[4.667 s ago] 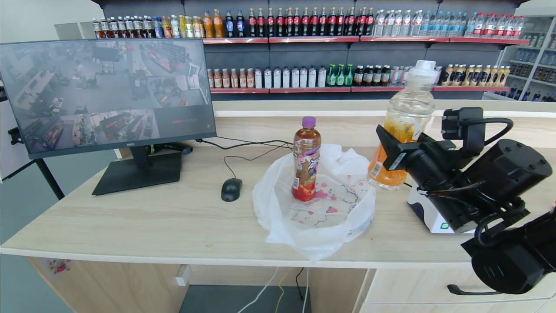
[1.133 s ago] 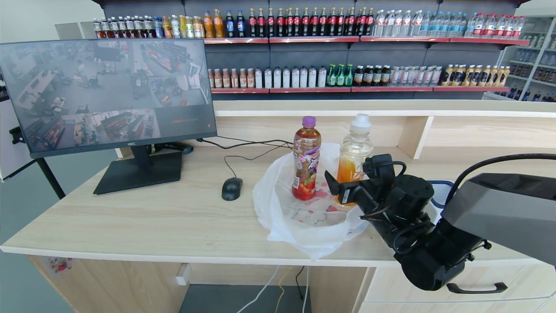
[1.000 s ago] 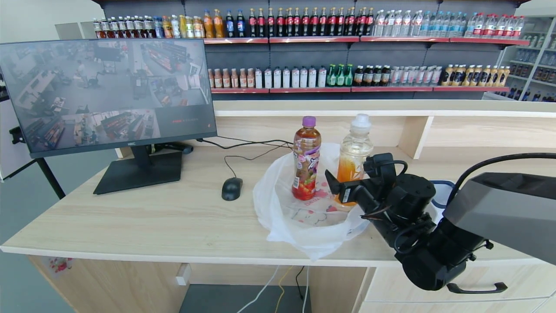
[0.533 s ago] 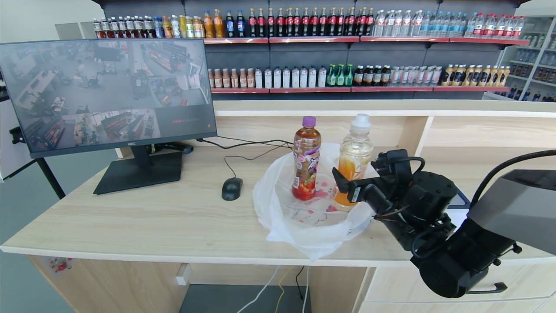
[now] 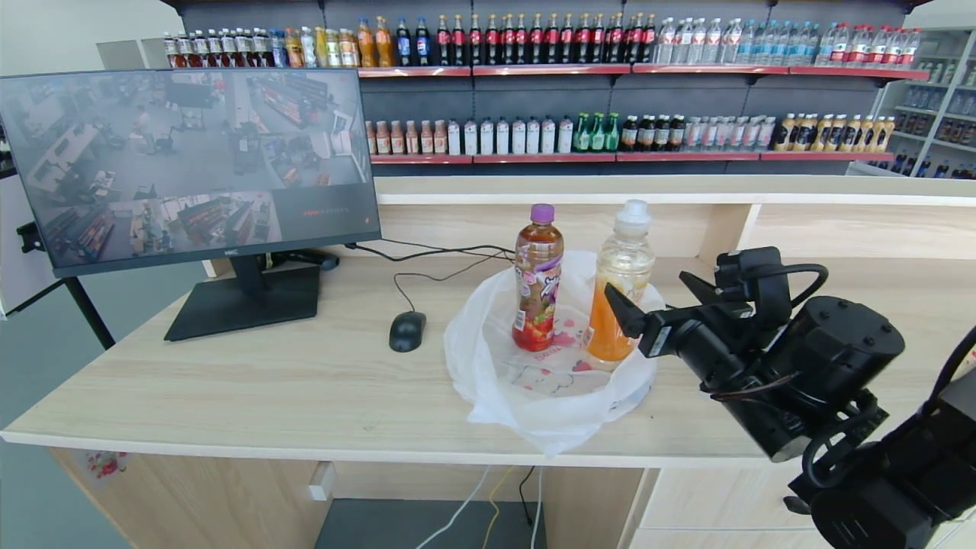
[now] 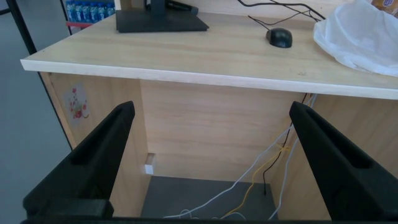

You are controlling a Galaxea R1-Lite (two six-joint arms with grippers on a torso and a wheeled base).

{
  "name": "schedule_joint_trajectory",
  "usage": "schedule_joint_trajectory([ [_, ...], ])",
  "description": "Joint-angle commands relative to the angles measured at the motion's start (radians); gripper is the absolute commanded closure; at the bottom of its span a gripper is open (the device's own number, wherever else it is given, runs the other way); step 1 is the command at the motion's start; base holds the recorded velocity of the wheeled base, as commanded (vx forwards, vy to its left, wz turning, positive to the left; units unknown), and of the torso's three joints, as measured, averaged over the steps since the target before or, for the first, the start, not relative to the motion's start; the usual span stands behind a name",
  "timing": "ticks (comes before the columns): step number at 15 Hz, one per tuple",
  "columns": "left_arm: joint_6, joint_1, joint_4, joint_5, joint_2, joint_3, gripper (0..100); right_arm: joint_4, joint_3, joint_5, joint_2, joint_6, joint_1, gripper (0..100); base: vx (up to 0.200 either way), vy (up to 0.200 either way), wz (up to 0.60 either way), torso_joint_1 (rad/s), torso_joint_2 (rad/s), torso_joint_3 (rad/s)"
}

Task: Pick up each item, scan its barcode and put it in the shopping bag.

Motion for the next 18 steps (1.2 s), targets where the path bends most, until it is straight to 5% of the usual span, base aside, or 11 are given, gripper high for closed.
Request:
schedule_joint_trajectory([
  [1, 0.0, 0.0, 0.0, 0.0, 0.0, 0.001, 0, -0.001, 0.029, 0.001, -0.06, 0.0, 0.006, 0, 0.0, 0.0, 0.0, 0.0, 0.0, 0.0],
  [18, -0.001, 0.0, -0.001, 0.0, 0.0, 0.001, 0, -0.001, 0.03, -0.033, -0.051, 0.054, -0.003, 0, -0.035, 0.0, 0.0, 0.001, 0.0, 0.001],
])
